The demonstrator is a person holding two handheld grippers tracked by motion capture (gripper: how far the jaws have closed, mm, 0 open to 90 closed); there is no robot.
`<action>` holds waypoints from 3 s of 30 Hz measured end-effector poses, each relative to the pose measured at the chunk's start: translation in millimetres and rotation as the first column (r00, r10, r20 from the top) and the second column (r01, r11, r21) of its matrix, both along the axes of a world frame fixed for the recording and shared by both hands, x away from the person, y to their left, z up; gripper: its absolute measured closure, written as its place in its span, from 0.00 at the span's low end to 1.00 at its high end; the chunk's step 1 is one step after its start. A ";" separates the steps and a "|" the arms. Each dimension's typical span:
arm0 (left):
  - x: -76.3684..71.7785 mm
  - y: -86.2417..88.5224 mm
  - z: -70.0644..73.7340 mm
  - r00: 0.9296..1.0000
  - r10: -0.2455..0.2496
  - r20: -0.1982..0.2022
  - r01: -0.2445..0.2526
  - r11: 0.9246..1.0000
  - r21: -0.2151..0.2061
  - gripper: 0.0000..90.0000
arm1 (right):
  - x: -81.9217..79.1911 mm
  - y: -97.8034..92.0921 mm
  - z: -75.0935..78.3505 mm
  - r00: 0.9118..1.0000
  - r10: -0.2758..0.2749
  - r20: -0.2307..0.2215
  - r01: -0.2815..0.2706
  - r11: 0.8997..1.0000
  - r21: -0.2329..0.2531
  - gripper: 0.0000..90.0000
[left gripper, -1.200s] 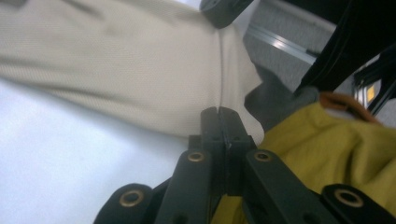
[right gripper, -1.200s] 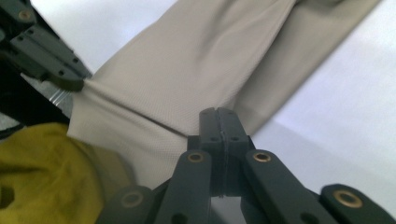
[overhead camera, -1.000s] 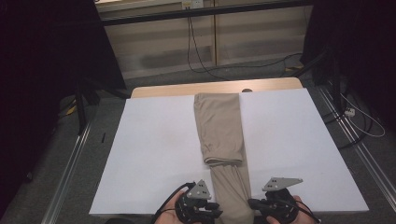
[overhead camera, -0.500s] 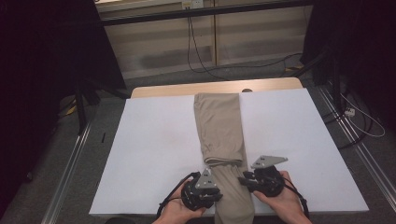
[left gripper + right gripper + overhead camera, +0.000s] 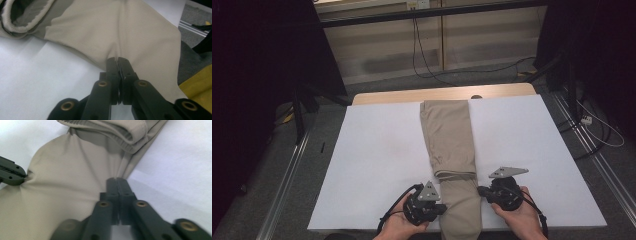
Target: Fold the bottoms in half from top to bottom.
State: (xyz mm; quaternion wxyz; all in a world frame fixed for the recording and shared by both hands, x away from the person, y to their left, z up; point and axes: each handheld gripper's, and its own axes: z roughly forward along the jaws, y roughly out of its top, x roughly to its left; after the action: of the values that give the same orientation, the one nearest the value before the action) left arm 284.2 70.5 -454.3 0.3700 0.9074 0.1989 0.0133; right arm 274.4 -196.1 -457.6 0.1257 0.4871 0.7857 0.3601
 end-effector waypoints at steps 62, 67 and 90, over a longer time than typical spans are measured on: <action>-47.0 27.5 40.7 0.999 -0.022 -0.035 0.016 0.983 -0.181 0.91 | -89.9 -3.0 39.8 0.970 0.209 0.125 -0.224 0.966 0.126 0.85; -31.4 34.2 42.4 0.999 0.027 -0.031 -0.034 0.971 -0.236 0.67 | -83.5 -6.5 39.6 0.974 0.185 0.135 -0.205 0.965 0.161 0.49; 75.6 29.7 28.8 0.944 0.314 0.099 -0.292 0.938 -0.186 0.20 | 24.8 -15.2 33.0 0.977 0.137 0.165 -0.157 0.981 0.110 0.26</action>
State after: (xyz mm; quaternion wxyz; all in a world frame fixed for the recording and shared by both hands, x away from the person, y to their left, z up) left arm 359.7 100.3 -425.5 0.4509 0.8285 0.3129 0.1112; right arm 299.2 -211.3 -424.6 0.1299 0.4044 0.7836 0.4533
